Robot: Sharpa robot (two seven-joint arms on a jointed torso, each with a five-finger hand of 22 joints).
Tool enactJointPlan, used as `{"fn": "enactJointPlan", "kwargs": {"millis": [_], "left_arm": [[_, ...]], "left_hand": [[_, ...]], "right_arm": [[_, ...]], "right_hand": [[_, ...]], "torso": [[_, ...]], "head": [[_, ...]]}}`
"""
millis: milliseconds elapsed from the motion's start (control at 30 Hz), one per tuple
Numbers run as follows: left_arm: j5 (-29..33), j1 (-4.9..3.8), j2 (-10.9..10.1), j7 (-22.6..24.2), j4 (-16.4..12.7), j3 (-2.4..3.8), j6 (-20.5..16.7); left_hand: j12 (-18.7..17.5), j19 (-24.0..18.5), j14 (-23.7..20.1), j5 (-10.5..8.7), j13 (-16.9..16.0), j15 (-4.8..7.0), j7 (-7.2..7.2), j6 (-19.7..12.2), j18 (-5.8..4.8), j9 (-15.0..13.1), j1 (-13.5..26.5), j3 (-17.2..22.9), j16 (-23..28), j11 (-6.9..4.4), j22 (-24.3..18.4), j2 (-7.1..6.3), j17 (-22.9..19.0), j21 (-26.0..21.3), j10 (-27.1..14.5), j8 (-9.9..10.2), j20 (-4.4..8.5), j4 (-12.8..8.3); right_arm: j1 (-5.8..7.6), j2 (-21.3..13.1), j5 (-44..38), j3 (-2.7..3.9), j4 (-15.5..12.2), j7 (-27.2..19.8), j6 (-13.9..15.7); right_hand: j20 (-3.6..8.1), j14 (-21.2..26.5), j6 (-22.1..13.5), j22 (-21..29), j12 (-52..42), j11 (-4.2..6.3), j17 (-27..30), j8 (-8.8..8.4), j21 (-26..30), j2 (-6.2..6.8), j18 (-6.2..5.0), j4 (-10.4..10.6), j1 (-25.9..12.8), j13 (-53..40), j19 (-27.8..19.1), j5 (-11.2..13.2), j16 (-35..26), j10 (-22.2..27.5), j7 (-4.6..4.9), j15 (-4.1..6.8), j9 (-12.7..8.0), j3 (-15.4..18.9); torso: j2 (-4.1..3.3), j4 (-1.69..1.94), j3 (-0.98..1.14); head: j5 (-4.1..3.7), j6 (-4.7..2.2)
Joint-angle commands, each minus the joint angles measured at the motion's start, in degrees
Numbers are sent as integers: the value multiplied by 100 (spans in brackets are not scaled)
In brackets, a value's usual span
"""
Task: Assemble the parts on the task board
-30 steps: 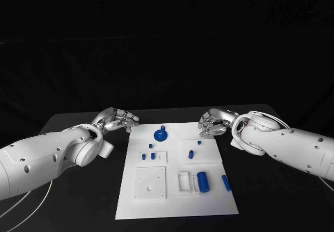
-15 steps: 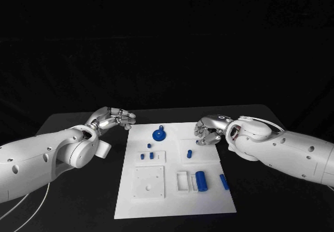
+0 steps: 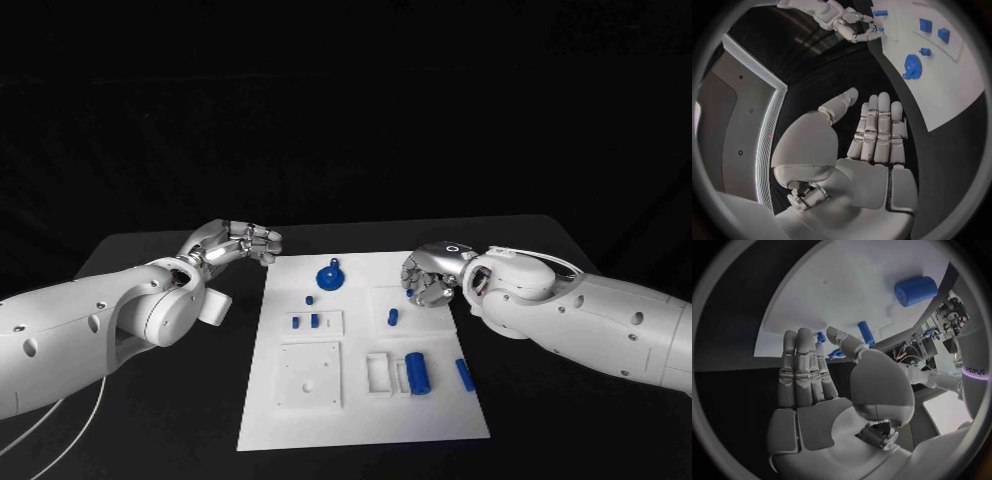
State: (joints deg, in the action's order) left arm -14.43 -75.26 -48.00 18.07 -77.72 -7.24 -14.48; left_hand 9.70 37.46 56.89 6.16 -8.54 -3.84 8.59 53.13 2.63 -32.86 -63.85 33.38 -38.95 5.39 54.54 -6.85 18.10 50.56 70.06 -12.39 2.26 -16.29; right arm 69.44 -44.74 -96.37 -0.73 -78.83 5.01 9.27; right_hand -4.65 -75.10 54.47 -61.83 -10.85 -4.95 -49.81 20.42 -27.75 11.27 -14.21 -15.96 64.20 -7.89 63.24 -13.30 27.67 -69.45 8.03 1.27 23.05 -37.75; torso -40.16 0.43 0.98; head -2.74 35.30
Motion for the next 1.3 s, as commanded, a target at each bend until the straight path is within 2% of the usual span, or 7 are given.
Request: {"fn": "enactJointPlan", "kwargs": {"millis": [33,233,600,733,867,1100,1300], "left_arm": [[68,-3,-7,92,11,3,42],[68,-3,-10,86,11,3,41],[68,-4,-19,52,20,3,45],[68,-4,-21,3,25,3,84],[54,-4,-25,-109,28,3,232],[50,-4,-23,-146,36,3,232],[50,-4,-25,-156,36,3,233]], "left_hand": [[-20,8,56,25,3,12,2,-10,55,1,4,-35,46,1,11,59,20,-40,47,-42,-31,-2],[-28,11,68,29,6,13,0,-13,56,3,8,-41,63,1,13,49,30,-41,47,-44,-30,-3],[-49,21,94,31,13,19,5,-28,59,8,6,-47,92,9,20,42,53,-43,35,-43,-26,-5],[-57,21,98,31,16,19,6,-33,58,10,4,-48,103,12,22,37,60,-45,29,-43,-25,-6],[-83,16,100,33,26,16,14,-46,56,15,1,-53,137,25,27,24,76,-53,4,-41,-27,-7],[-158,-17,99,177,53,-2,35,-73,44,31,-28,-33,252,70,50,28,144,-82,-66,-48,-43,-3],[-172,-26,96,194,58,-7,42,-92,41,37,-12,-45,280,78,57,9,163,-88,-79,-43,-47,0]], "right_arm": [[-24,20,-306,-5,-3,91,-86],[-67,83,-375,-9,28,115,-68],[-104,169,-395,-29,75,159,-144],[-109,180,-448,-48,88,193,-257],[-109,189,-476,-68,96,245,-495],[-109,189,-476,-88,95,285,-798],[-109,188,-487,-97,95,326,-745]], "right_hand": [[31,-76,118,-53,21,40,-52,62,-87,-20,-79,13,73,-30,101,111,86,-145,-33,49,16,-178],[87,-98,236,-174,84,92,-154,86,-209,-30,-79,34,61,-89,170,277,254,-324,-80,96,46,-511],[97,-88,271,-217,127,103,-181,89,-244,-45,-79,79,14,-116,179,342,310,-373,-90,102,61,-619],[106,-89,293,-233,138,110,-190,95,-258,-64,-79,92,15,-127,186,359,331,-397,-99,108,68,-665],[126,-103,353,-273,148,128,-219,116,-299,-82,-79,96,28,-155,211,385,388,-460,-124,130,83,-753],[135,-80,410,-339,187,142,-265,125,-348,-83,-79,69,-66,-190,203,214,455,-518,-144,138,92,-743],[137,-71,433,-362,202,148,-281,130,-360,-118,-79,67,-98,-206,193,163,478,-543,-154,142,98,-726]], "torso": [[1,-3,8],[0,-3,10],[1,-5,6],[1,0,3],[0,-2,-1],[1,-1,4],[1,-2,4]], "head": [[1,10],[0,18],[4,32],[-10,44],[-15,49],[-29,57],[-36,62]]}}
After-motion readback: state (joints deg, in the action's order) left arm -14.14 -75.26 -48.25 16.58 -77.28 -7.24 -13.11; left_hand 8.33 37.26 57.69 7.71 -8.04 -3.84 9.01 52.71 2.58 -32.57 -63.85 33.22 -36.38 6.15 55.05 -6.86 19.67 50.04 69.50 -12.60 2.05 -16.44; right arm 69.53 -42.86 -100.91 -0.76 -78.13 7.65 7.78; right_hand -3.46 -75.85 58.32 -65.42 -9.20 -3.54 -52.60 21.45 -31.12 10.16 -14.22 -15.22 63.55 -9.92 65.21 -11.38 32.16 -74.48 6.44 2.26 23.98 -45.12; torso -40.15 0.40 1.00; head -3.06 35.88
